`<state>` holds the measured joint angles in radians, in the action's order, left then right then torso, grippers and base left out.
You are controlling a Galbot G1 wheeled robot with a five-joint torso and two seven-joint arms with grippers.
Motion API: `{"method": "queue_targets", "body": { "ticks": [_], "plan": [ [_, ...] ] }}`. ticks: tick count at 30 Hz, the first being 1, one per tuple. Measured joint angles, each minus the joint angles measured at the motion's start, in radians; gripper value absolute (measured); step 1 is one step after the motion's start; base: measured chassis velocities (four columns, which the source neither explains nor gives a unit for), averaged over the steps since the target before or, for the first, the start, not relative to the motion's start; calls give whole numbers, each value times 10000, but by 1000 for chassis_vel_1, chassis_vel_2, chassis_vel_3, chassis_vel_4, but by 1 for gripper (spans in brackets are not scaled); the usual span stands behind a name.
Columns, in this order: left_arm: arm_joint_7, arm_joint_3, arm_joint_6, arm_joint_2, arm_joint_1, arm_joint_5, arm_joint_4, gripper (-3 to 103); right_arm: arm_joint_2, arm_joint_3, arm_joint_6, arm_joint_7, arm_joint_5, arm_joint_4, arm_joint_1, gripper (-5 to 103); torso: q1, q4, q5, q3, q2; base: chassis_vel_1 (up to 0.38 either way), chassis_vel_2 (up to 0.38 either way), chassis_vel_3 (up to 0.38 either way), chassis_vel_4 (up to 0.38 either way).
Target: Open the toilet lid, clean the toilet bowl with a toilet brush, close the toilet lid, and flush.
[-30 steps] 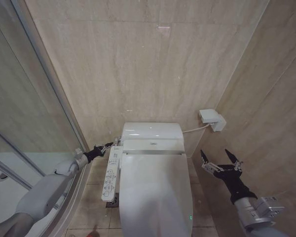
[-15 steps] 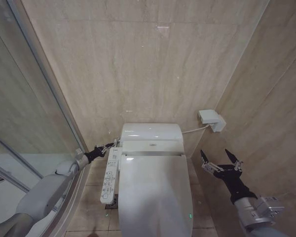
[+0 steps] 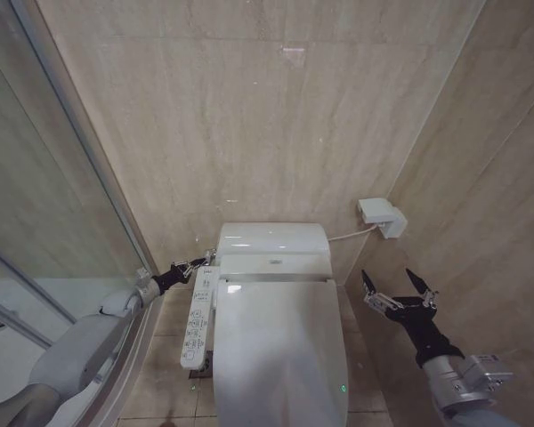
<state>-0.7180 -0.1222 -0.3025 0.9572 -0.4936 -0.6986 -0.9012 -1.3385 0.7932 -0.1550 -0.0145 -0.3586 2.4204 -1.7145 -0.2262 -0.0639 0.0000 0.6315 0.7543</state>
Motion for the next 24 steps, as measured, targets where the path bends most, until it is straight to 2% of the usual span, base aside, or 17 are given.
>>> {"method": "queue_targets", "body": {
  "ticks": [7, 12, 24],
  "plan": [
    [-52, -2, -10, 38, 73, -1, 138, 0, 0, 0, 0, 0, 0, 0, 0, 100, 0, 2, 2, 0, 0, 0, 0, 0, 0],
    [-207, -15, -269, 311, 239, 116, 685, 0, 0, 0, 0, 0, 0, -1, 0, 100, 0, -3, -1, 0, 1, 0, 0, 0, 0],
    [-347, 43, -374, 601, 272, 310, 1009, 0, 0, 0, 0, 0, 0, 0, 0, 100, 1, -1, 2, -1, 2, 0, 0, 0, 0]
  ]
}}
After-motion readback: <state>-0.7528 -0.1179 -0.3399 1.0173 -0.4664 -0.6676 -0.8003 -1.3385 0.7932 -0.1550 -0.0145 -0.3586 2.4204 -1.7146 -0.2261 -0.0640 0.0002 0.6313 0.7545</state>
